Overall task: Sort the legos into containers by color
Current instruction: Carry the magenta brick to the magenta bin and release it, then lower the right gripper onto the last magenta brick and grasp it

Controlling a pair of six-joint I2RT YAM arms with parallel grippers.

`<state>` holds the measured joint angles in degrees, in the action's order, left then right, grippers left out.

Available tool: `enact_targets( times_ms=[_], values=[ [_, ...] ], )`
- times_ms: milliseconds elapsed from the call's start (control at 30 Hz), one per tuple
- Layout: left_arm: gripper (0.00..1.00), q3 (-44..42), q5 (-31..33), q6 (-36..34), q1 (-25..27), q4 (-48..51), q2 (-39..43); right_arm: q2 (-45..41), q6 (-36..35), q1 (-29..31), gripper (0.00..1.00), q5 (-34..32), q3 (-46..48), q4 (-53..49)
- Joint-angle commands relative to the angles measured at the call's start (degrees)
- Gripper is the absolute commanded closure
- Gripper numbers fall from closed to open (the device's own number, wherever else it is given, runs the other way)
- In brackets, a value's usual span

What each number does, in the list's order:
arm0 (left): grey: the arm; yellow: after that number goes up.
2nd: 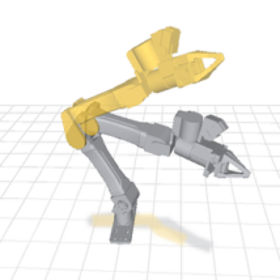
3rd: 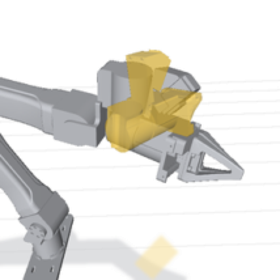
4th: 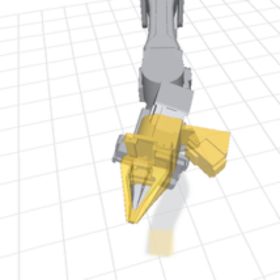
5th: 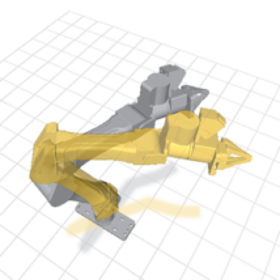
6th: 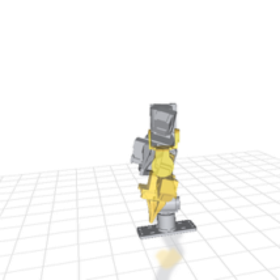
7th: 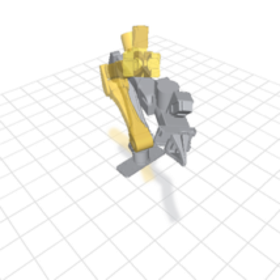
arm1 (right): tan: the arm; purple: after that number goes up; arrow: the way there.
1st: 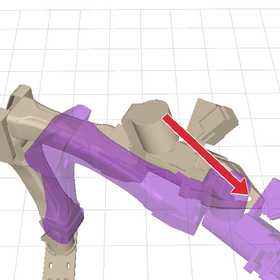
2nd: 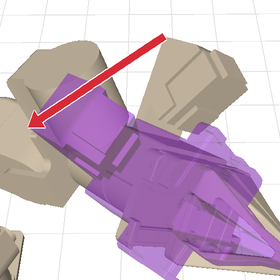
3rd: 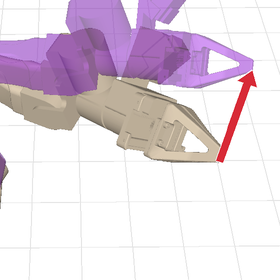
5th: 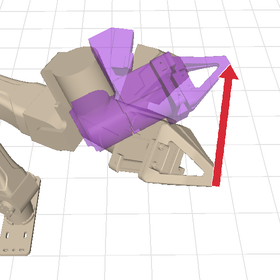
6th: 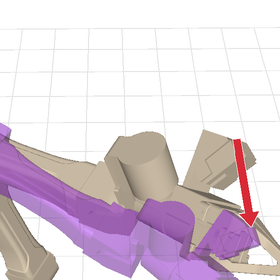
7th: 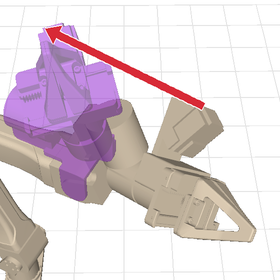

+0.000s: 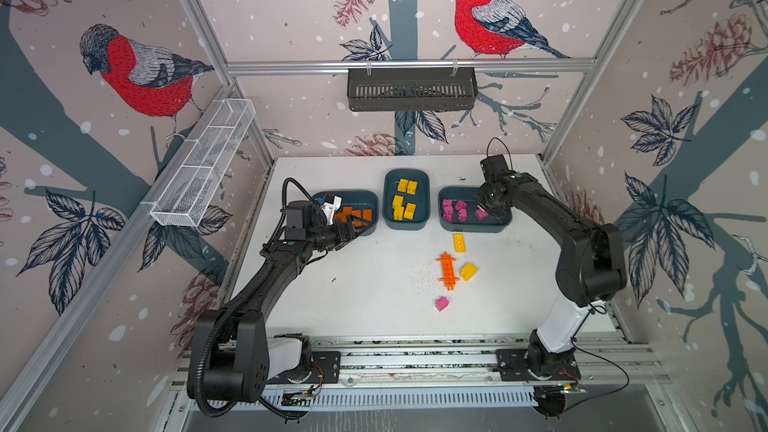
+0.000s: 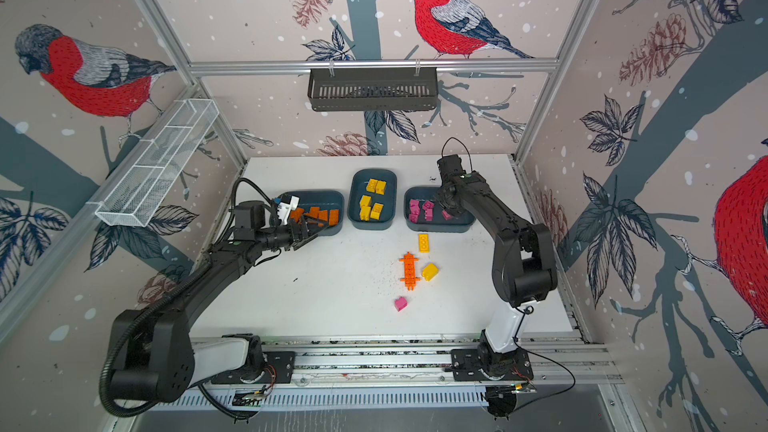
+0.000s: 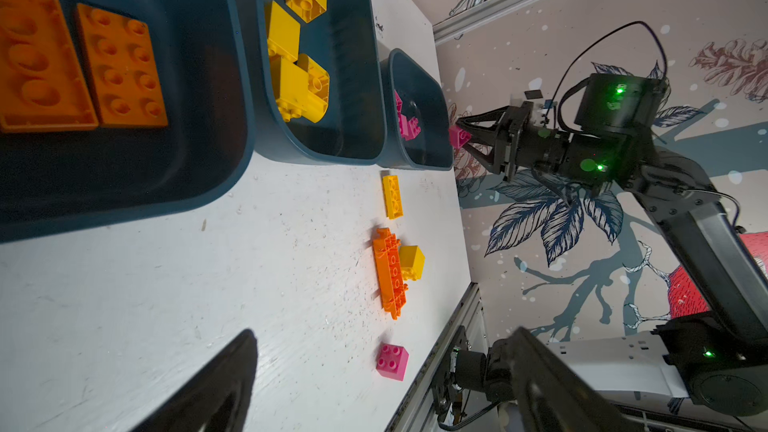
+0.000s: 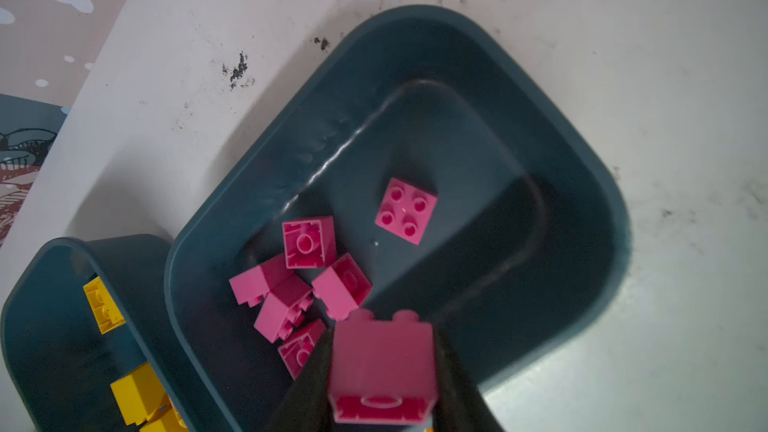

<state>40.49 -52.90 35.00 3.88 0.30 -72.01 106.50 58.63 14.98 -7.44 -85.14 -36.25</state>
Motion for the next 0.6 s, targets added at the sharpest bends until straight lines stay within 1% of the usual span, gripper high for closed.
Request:
enact_targets(
  times_ms=[0,67,100,167,233,300,333,467,567],
  values=[
    [0.06,1.20,-1.33,1.80,0.08,-3.54,-0.59,5.27,-3.34,-0.09,0.68,2.40,-4.35,2.67],
    [0.07,1.66,-1.23,1.59,0.08,-3.00,-0.77,7.87,-3.72,-0.06,0.66,2.98,-5.65,3.47],
    [0.07,1.76,-1.13,1.54,0.08,-2.81,-0.77,9.06,-3.87,-0.25,0.63,3.67,-6.42,3.49],
    [0.07,1.84,-1.07,1.45,0.08,-2.44,-0.79,10.54,-4.00,-0.39,0.50,3.27,-7.67,2.38],
    [0.06,1.95,-1.02,1.09,0.07,-2.00,-0.79,10.28,-4.51,-0.42,0.44,3.27,-7.54,2.44],
    [0.06,1.89,-1.00,0.94,0.07,-1.79,-0.81,9.39,-5.00,-0.48,0.35,3.53,-7.41,1.75],
    [0.06,1.94,-1.04,0.93,0.08,-1.79,-0.91,8.82,-5.16,-0.49,0.33,3.65,-7.33,1.42],
    [0.06,2.39,-1.21,0.70,0.05,-1.72,-1.72,3.93,-5.54,-0.19,0.32,6.76,-4.44,1.13],
    [0.07,2.57,-1.17,0.61,0.06,-1.78,-2.00,-1.15,-6.67,1.93,0.32,10.31,-1.59,-0.49]
  ],
)
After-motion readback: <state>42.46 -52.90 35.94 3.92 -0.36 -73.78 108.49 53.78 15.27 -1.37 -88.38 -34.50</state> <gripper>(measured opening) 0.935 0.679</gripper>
